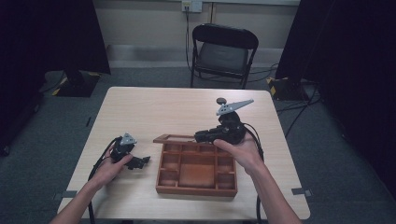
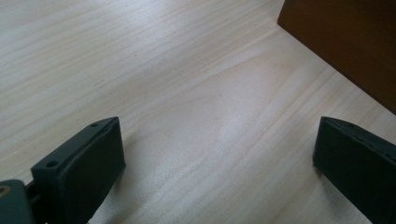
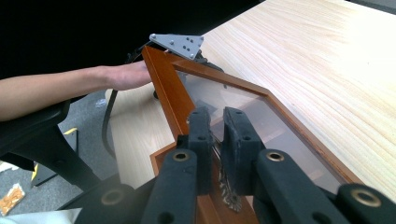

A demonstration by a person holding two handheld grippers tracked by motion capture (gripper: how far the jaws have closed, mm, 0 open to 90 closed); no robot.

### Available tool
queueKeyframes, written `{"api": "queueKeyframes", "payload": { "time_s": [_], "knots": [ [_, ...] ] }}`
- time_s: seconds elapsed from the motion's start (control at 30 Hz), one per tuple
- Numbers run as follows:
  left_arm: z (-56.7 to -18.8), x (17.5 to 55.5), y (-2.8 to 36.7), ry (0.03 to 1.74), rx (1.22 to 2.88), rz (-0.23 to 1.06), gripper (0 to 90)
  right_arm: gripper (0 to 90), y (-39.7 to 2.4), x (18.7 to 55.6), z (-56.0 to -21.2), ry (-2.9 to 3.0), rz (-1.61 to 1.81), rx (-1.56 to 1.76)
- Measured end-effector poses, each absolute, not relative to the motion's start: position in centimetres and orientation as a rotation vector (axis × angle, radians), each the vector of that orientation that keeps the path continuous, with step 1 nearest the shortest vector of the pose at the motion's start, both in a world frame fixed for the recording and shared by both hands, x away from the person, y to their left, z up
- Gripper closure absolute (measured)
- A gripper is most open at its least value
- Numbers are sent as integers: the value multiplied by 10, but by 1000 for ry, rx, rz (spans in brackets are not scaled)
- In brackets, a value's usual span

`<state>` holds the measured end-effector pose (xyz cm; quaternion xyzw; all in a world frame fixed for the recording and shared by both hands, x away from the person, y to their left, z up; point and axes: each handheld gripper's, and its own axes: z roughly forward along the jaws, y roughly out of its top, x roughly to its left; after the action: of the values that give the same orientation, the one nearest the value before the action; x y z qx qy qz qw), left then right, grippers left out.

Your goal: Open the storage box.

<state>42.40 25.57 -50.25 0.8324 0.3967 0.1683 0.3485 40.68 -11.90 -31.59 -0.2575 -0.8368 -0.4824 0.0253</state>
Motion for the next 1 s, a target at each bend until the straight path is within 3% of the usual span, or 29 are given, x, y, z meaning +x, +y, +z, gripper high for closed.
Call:
{"api": "queueKeyframes", "payload": {
  "time_s": [1.0],
  "knots": [
    [-503,424,256,1026,2158,436,11,829,-120,422,-308,-2548,-1505,-815]
  ]
}}
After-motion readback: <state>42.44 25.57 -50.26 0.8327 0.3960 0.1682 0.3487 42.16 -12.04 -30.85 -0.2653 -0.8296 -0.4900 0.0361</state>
